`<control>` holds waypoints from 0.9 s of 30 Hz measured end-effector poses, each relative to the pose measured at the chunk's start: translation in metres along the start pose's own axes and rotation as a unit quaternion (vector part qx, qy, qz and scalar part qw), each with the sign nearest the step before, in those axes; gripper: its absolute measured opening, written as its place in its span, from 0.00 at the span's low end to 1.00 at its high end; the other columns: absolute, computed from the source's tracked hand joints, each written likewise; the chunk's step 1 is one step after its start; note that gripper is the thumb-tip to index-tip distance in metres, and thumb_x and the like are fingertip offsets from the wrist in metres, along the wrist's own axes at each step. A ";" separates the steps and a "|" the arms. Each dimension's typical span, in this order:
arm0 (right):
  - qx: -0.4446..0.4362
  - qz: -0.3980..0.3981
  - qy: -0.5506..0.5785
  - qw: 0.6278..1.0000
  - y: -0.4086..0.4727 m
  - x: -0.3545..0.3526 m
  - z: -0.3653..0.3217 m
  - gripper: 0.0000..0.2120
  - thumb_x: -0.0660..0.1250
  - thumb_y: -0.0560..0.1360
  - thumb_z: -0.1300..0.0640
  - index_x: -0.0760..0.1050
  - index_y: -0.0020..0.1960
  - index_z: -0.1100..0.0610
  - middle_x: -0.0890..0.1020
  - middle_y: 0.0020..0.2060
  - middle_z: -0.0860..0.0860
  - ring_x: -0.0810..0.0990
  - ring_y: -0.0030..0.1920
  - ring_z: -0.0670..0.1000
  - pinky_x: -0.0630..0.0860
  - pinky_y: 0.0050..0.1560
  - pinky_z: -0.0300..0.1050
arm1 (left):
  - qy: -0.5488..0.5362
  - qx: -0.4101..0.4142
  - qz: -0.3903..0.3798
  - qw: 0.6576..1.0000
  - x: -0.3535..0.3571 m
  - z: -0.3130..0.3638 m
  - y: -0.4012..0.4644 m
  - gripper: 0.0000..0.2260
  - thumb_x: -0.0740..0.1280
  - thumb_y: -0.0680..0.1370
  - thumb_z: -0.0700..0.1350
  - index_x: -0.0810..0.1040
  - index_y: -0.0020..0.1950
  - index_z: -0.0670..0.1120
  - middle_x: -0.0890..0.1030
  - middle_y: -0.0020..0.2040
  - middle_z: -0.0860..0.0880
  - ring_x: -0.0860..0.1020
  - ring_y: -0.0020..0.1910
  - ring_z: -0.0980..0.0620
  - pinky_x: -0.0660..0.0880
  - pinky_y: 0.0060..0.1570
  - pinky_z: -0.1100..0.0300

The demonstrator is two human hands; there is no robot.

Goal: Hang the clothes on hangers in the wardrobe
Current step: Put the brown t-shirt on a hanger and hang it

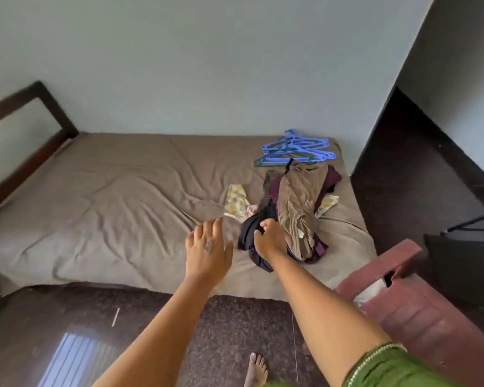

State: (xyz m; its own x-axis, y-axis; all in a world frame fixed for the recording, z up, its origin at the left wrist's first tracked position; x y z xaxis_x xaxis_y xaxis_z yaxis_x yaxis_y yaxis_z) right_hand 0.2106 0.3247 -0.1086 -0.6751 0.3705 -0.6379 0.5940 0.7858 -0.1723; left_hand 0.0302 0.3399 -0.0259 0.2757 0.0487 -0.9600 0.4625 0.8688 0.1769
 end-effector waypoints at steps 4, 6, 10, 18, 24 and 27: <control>0.078 -0.068 -0.064 0.993 0.077 0.024 0.064 0.20 0.62 0.76 0.59 0.68 0.68 0.59 0.72 0.66 0.58 0.72 0.65 0.58 0.69 0.62 0.46 | -0.031 0.020 -0.076 0.996 0.062 0.010 0.081 0.25 0.59 0.80 0.54 0.62 0.74 0.47 0.68 0.71 0.49 0.65 0.70 0.45 0.62 0.68 0.49; 0.108 -0.082 -0.082 0.987 0.112 0.031 0.095 0.24 0.62 0.76 0.61 0.65 0.71 0.60 0.70 0.68 0.59 0.70 0.68 0.58 0.67 0.65 0.46 | -0.039 0.040 -0.101 0.993 0.094 0.021 0.116 0.26 0.59 0.80 0.55 0.60 0.75 0.47 0.67 0.72 0.48 0.63 0.71 0.46 0.61 0.68 0.49; 0.194 -0.101 -0.106 0.970 0.162 0.050 0.170 0.24 0.62 0.76 0.60 0.66 0.72 0.60 0.69 0.70 0.60 0.68 0.70 0.59 0.65 0.69 0.46 | -0.075 0.042 -0.161 0.983 0.166 0.035 0.161 0.31 0.58 0.80 0.56 0.52 0.79 0.46 0.63 0.75 0.48 0.59 0.74 0.48 0.60 0.70 0.48; 0.354 -0.145 -0.120 0.916 0.183 0.090 0.259 0.21 0.61 0.79 0.54 0.69 0.71 0.55 0.69 0.70 0.57 0.69 0.69 0.59 0.68 0.67 0.48 | -0.130 0.074 -0.267 0.952 0.264 0.052 0.221 0.36 0.61 0.80 0.55 0.43 0.79 0.47 0.59 0.77 0.49 0.55 0.76 0.48 0.60 0.71 0.48; 0.344 0.175 0.070 0.920 0.224 0.033 0.140 0.03 0.64 0.73 0.62 0.73 0.44 0.56 0.79 0.45 0.57 0.77 0.46 0.56 0.67 0.43 0.43 | -0.286 -0.064 -0.365 0.884 0.278 0.049 0.274 0.31 0.66 0.78 0.55 0.60 0.75 0.44 0.71 0.71 0.46 0.69 0.69 0.45 0.68 0.65 0.51; 0.267 0.167 0.162 0.935 0.271 0.037 0.036 0.04 0.61 0.73 0.64 0.72 0.43 0.57 0.75 0.40 0.53 0.74 0.44 0.53 0.72 0.46 0.48 | -0.533 -0.341 -0.425 0.648 0.263 0.046 0.297 0.17 0.65 0.77 0.58 0.78 0.50 0.44 0.82 0.45 0.45 0.78 0.45 0.49 0.75 0.43 0.57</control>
State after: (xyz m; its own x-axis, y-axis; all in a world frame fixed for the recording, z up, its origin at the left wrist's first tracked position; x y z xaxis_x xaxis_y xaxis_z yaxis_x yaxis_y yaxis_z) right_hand 0.3623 0.5331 -0.2059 -0.4587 0.7496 -0.4772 0.8708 0.2725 -0.4092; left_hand 0.2788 0.5885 -0.2160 0.7586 -0.6422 0.1104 0.4491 0.3926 -0.8026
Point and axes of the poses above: each hand's wrist, its own y-axis towards the middle knuckle, its own x-axis out of the palm, z = x × y, the point moved 8 cm from there along y, towards the middle knuckle
